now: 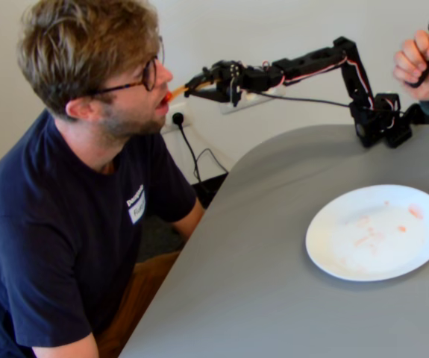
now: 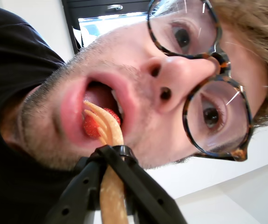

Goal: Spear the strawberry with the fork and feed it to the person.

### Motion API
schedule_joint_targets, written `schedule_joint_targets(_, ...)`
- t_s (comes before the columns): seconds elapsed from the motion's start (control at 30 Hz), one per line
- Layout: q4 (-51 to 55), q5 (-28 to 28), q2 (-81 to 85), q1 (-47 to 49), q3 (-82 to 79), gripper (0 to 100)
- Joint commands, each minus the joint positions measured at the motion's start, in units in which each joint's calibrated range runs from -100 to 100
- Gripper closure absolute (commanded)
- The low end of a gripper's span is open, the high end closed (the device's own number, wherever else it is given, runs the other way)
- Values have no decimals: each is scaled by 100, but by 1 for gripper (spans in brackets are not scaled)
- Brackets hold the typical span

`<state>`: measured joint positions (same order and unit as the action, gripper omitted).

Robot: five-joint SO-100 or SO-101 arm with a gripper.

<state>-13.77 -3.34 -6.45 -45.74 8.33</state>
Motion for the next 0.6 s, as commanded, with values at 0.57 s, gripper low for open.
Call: schedule_joint_targets(0.57, -7, -7, -1681, -97, 2638, 99)
